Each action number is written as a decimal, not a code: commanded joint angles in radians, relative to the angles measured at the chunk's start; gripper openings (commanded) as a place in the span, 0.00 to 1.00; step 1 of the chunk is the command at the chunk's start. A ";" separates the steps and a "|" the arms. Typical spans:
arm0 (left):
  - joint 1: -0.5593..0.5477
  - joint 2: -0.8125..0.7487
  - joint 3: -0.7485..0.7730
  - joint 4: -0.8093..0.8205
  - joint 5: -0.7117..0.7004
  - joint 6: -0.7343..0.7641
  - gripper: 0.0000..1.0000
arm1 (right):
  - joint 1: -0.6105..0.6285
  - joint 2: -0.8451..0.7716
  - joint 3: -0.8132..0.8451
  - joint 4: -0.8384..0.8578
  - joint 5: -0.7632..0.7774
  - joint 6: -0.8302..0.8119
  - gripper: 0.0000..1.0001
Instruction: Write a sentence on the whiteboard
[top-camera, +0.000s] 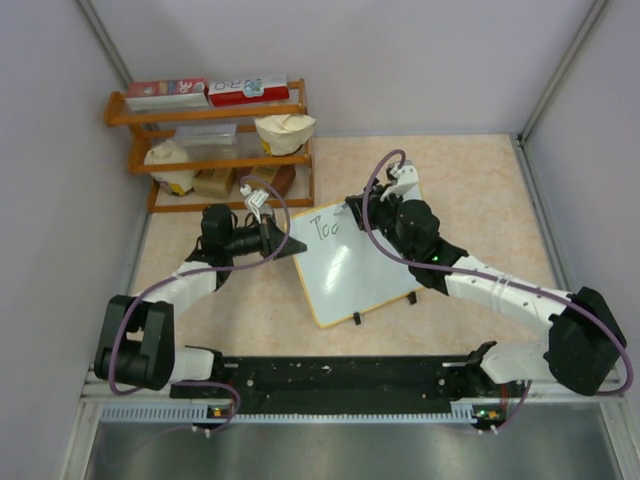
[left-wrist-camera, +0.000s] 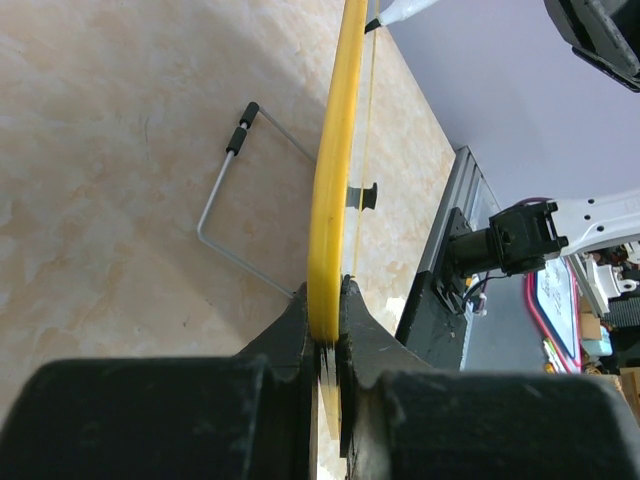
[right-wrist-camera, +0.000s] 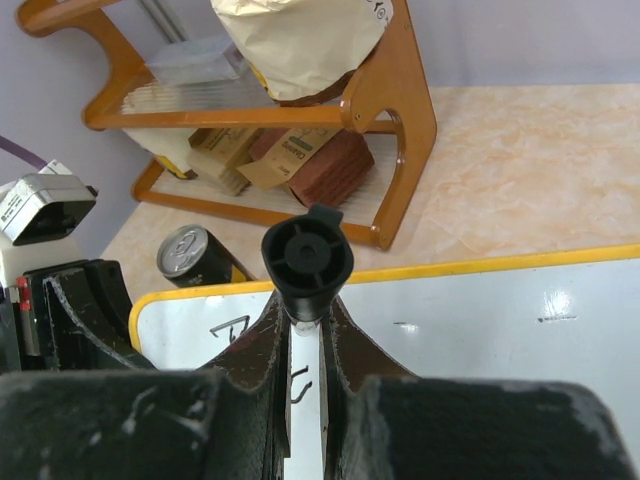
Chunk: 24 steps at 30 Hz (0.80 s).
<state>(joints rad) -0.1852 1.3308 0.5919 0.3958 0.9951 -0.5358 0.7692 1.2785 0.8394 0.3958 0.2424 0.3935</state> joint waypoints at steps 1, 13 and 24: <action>-0.010 0.004 -0.018 -0.037 -0.053 0.138 0.00 | -0.007 0.007 0.024 0.009 0.005 -0.005 0.00; -0.010 -0.001 -0.018 -0.032 -0.055 0.134 0.00 | -0.007 -0.018 -0.055 0.003 -0.020 0.022 0.00; -0.011 0.005 -0.018 -0.029 -0.058 0.134 0.00 | -0.007 -0.056 -0.118 0.008 -0.037 0.033 0.00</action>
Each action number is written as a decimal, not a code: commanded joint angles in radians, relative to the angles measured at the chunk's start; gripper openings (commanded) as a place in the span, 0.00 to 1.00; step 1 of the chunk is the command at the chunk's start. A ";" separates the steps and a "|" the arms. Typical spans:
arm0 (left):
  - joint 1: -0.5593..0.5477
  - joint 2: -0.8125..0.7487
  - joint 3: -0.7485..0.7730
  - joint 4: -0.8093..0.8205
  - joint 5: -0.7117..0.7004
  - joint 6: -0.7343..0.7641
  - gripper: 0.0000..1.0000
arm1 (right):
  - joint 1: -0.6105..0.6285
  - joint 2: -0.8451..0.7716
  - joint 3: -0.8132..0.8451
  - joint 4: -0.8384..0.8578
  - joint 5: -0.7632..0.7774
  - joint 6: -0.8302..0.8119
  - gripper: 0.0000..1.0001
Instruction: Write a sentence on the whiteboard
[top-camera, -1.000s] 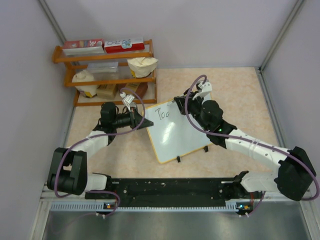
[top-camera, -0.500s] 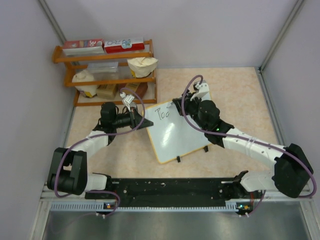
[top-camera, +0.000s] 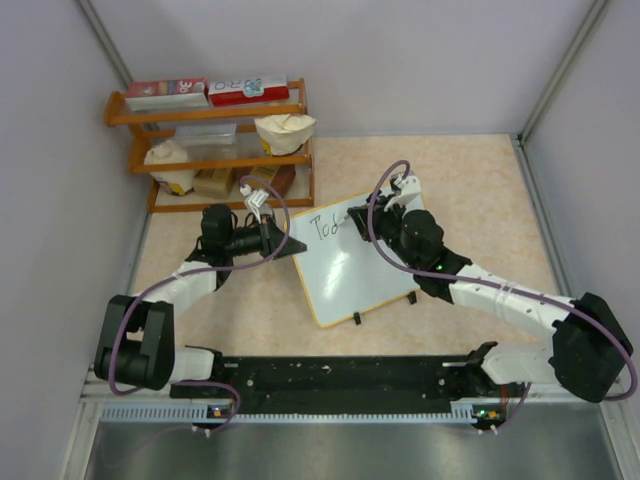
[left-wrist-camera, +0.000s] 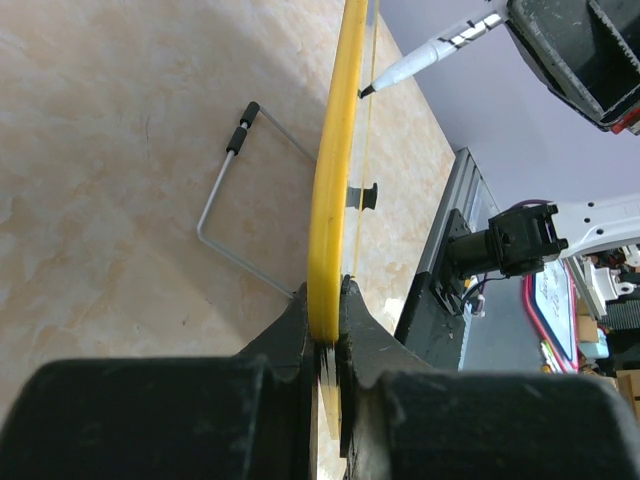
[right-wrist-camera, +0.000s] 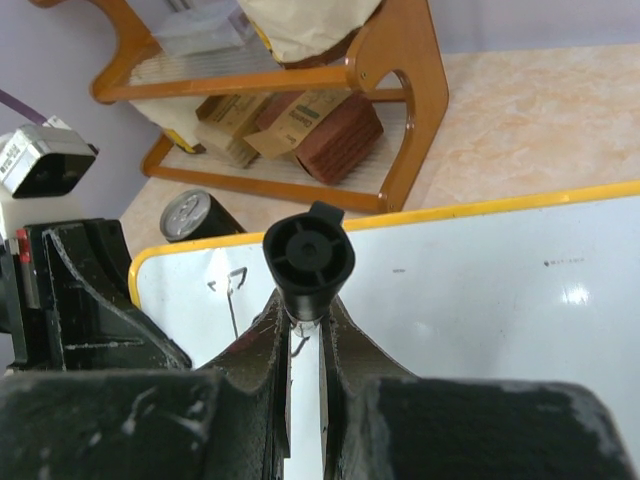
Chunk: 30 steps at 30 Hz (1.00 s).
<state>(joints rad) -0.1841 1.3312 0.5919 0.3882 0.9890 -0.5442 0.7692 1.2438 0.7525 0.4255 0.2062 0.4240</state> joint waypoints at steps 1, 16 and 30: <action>-0.011 0.005 -0.020 -0.020 -0.052 0.139 0.00 | -0.008 -0.023 -0.035 -0.021 -0.001 0.004 0.00; -0.012 0.003 -0.018 -0.025 -0.053 0.142 0.00 | -0.007 -0.090 -0.021 -0.022 0.015 -0.017 0.00; -0.011 -0.003 -0.020 -0.032 -0.053 0.147 0.00 | -0.024 -0.070 0.053 -0.053 0.025 -0.030 0.00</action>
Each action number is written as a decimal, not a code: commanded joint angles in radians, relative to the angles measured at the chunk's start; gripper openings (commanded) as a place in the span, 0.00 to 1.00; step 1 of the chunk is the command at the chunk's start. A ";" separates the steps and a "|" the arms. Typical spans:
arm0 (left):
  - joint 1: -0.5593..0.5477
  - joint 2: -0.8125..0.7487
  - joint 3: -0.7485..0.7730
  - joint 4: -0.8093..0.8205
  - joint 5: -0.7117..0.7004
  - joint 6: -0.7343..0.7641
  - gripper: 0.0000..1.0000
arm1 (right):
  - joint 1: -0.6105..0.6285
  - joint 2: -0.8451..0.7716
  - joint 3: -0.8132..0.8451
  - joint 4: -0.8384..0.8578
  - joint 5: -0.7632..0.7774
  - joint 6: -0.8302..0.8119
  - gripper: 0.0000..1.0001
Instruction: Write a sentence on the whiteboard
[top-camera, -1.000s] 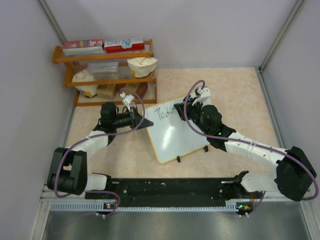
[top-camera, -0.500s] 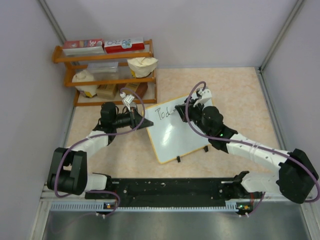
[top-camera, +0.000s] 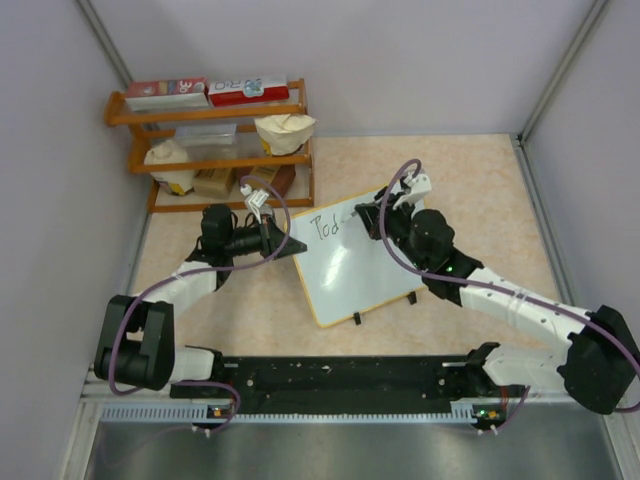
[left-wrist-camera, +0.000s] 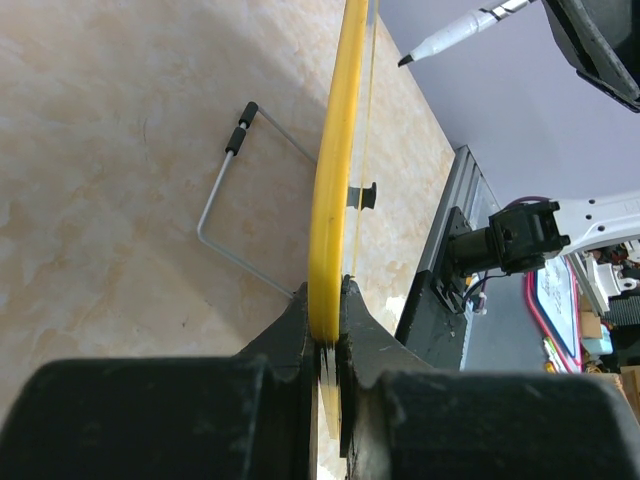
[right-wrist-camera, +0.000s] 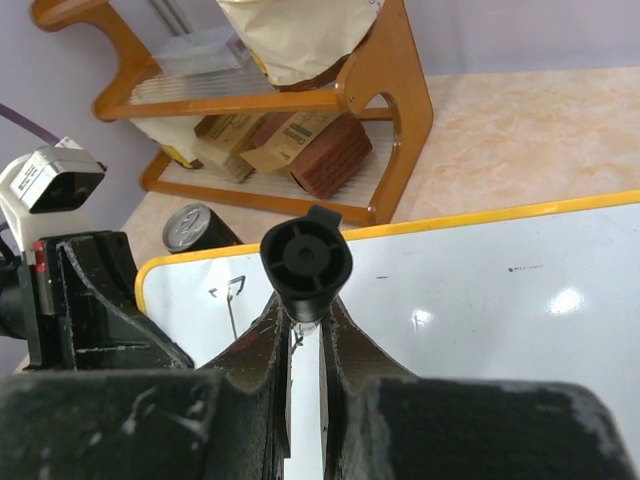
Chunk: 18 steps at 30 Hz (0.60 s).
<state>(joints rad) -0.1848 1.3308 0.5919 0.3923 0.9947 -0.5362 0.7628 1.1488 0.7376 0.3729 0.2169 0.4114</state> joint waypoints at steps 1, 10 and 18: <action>-0.010 -0.002 -0.020 -0.036 -0.059 0.139 0.00 | -0.017 0.029 0.072 0.000 0.016 -0.019 0.00; -0.012 -0.008 -0.021 -0.047 -0.057 0.143 0.00 | -0.019 0.086 0.080 0.011 0.015 -0.010 0.00; -0.010 -0.007 -0.020 -0.050 -0.057 0.148 0.00 | -0.019 0.088 0.075 0.012 -0.037 -0.013 0.00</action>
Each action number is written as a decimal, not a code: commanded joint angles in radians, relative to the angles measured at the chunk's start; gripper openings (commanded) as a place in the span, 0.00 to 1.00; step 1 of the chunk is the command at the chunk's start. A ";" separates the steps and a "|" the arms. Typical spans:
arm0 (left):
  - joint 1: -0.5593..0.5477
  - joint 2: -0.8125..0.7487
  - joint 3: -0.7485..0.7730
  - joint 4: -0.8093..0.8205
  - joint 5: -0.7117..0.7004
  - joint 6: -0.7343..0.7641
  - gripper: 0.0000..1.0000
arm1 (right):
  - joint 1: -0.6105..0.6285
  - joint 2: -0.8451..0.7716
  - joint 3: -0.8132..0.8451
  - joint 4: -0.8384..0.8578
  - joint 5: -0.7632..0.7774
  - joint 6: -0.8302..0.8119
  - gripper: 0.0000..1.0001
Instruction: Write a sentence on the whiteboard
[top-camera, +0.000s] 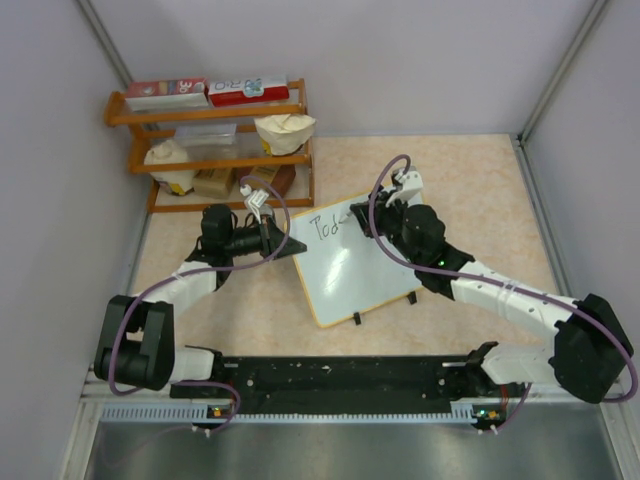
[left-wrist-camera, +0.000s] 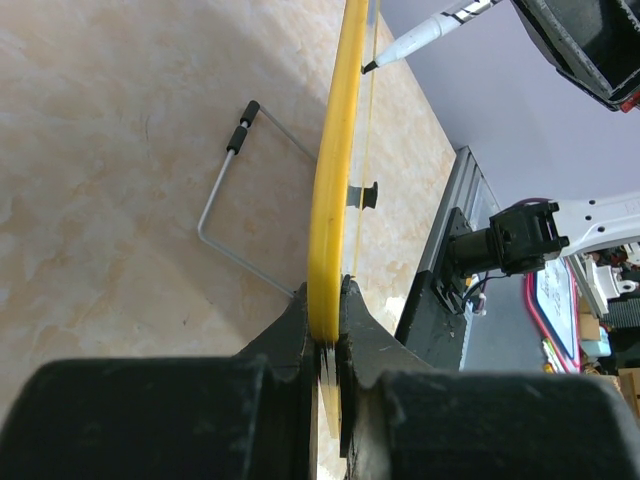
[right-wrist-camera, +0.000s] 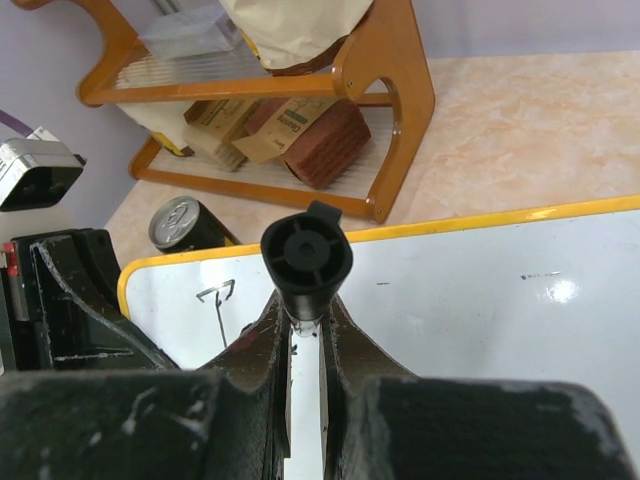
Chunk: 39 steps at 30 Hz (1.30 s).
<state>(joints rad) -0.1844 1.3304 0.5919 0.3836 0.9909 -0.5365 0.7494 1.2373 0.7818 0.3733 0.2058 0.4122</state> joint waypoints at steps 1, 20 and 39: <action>-0.010 -0.007 -0.018 -0.041 -0.054 0.148 0.00 | -0.005 -0.002 0.027 0.009 -0.028 -0.015 0.00; -0.010 -0.007 -0.018 -0.043 -0.055 0.150 0.00 | -0.007 -0.032 -0.042 -0.025 -0.011 -0.003 0.00; -0.012 -0.008 -0.017 -0.051 -0.060 0.155 0.00 | -0.008 -0.022 0.036 -0.030 0.043 -0.021 0.00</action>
<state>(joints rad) -0.1841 1.3304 0.5919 0.3805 0.9897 -0.5362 0.7498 1.2133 0.7559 0.3496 0.2111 0.4191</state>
